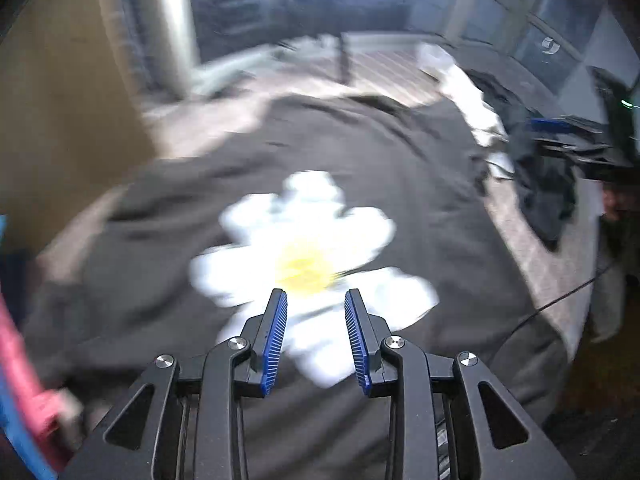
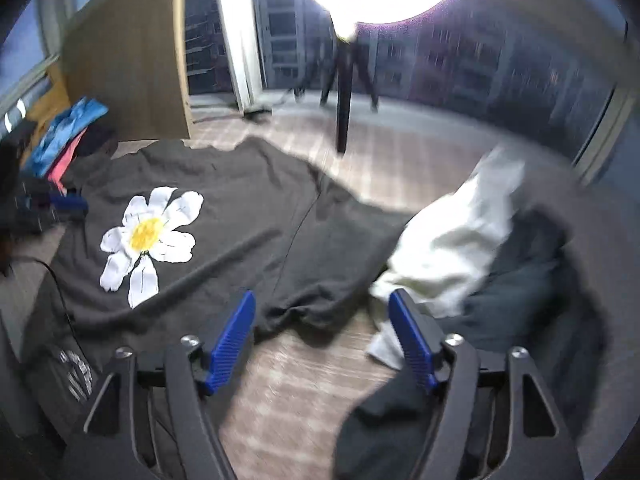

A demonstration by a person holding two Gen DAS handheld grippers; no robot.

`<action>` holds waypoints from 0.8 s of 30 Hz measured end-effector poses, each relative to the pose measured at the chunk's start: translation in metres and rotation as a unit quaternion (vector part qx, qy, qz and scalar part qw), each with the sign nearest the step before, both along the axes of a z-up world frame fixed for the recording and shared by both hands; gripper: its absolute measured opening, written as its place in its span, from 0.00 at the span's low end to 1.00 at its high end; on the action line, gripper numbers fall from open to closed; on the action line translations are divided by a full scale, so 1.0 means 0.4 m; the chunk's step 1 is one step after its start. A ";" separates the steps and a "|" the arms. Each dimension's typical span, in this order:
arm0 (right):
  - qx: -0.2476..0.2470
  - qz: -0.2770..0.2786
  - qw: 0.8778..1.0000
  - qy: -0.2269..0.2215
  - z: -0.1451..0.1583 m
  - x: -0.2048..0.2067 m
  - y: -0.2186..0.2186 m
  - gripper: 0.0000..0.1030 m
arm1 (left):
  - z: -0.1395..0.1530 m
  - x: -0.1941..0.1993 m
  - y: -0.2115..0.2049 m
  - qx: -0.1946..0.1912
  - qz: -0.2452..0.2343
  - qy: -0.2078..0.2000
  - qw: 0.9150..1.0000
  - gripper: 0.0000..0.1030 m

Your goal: Fold clothes

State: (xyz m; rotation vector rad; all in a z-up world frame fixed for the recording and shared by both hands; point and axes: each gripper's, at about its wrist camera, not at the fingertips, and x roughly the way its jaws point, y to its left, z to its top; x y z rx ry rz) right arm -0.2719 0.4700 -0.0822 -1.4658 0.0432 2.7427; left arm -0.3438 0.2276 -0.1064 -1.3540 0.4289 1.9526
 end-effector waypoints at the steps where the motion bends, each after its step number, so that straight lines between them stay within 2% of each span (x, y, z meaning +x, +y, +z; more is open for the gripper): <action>1: -0.013 -0.004 1.000 -0.011 -0.029 -0.016 0.013 0.51 | -0.017 0.012 0.046 -0.005 -0.024 -0.006 1.000 0.28; 2: -0.026 -0.008 0.999 -0.021 -0.058 -0.031 0.027 0.45 | -0.034 0.025 0.093 -0.011 -0.048 -0.011 0.999 0.28; 5: -0.066 -0.020 0.996 -0.054 -0.144 -0.078 0.067 0.37 | -0.089 0.057 0.187 -0.055 -0.096 0.011 0.994 0.34; 7: -0.081 -0.021 0.994 -0.064 -0.183 -0.094 0.090 0.37 | -0.126 0.043 0.210 -0.103 -0.078 0.040 0.991 0.33; 10: -0.092 -0.002 0.994 -0.066 -0.208 -0.098 0.107 0.37 | -0.163 -0.001 0.189 -0.117 -0.033 0.034 0.992 0.34; 11: -0.097 0.005 0.993 -0.066 -0.215 -0.099 0.111 0.37 | -0.169 -0.008 0.184 -0.114 -0.027 0.033 0.993 0.36; 13: -0.108 0.017 0.992 -0.064 -0.226 -0.103 0.118 0.37 | -0.176 -0.016 0.181 -0.105 -0.019 0.026 0.994 0.33; 14: -0.120 0.024 0.991 -0.063 -0.230 -0.106 0.122 0.37 | -0.177 -0.018 0.181 -0.101 -0.018 0.020 0.995 0.25; 15: -0.128 0.027 0.990 -0.060 -0.230 -0.108 0.125 0.37 | -0.177 -0.016 0.182 -0.088 -0.020 0.012 0.996 0.05; 16: -0.136 0.030 0.989 -0.057 -0.231 -0.111 0.128 0.27 | -0.177 -0.011 0.186 -0.086 -0.019 0.017 0.996 0.03; 17: -0.143 0.034 0.988 -0.054 -0.232 -0.113 0.131 0.06 | -0.175 -0.007 0.188 -0.087 -0.017 0.020 0.996 0.02; 21: -0.134 0.052 0.989 -0.033 -0.200 -0.113 0.130 0.03 | -0.148 -0.015 0.163 -0.078 0.014 0.024 0.997 0.01; 24: -0.117 0.065 0.991 -0.014 -0.164 -0.108 0.128 0.03 | -0.127 -0.050 0.105 -0.062 0.063 0.019 0.996 0.00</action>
